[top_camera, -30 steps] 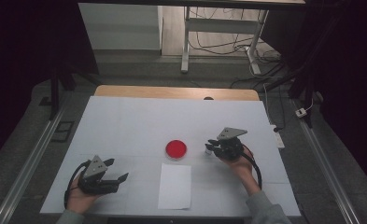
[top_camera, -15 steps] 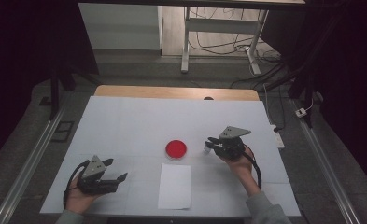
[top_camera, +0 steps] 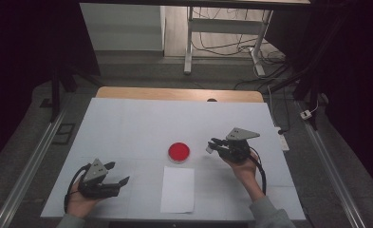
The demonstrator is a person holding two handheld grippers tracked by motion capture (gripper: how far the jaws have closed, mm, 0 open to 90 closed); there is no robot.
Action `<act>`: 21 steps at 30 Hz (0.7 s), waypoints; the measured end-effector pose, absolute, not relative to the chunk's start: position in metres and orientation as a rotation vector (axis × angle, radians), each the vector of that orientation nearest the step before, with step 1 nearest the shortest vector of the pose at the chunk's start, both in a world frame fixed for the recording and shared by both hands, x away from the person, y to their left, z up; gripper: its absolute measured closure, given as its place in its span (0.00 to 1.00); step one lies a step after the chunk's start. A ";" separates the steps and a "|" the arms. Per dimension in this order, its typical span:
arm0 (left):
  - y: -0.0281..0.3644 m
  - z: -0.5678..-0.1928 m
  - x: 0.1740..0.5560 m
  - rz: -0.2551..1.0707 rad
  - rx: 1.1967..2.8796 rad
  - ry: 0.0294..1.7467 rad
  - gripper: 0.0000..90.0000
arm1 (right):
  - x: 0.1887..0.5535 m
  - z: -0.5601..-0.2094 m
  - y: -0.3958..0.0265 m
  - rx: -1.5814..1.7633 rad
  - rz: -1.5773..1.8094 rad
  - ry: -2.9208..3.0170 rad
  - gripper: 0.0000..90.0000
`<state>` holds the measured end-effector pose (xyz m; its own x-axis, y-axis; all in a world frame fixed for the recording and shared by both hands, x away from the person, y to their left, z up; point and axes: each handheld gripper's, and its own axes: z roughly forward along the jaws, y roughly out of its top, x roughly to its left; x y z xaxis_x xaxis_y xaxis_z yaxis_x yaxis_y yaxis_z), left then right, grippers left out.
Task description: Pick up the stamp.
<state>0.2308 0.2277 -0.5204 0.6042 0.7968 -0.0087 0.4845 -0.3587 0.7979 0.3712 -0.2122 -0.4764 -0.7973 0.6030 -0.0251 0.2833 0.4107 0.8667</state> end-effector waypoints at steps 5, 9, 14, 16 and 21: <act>0.229 -0.520 0.231 0.494 2.021 1.016 0.26 | 0.369 -0.473 -0.212 0.776 1.367 2.319 0.84; 0.229 -0.520 0.231 0.494 2.019 1.017 0.26 | 0.366 -0.470 -0.213 0.772 1.388 2.309 0.84; 0.229 -0.520 0.231 0.498 2.022 1.020 0.26 | 0.363 -0.465 -0.215 0.790 1.433 2.289 0.84; 0.229 -0.520 0.231 0.497 2.022 1.022 0.26 | 0.360 -0.460 -0.216 0.790 1.456 2.278 0.84; 0.229 -0.521 0.231 0.497 2.017 1.022 0.26 | 0.357 -0.457 -0.216 0.789 1.480 2.273 0.84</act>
<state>0.2307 0.2289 -0.5205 0.5958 0.8031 -0.0107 0.4871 -0.3508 0.7998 0.3571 -0.2156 -0.4571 -0.7982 0.6014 0.0347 0.2749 0.3125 0.9093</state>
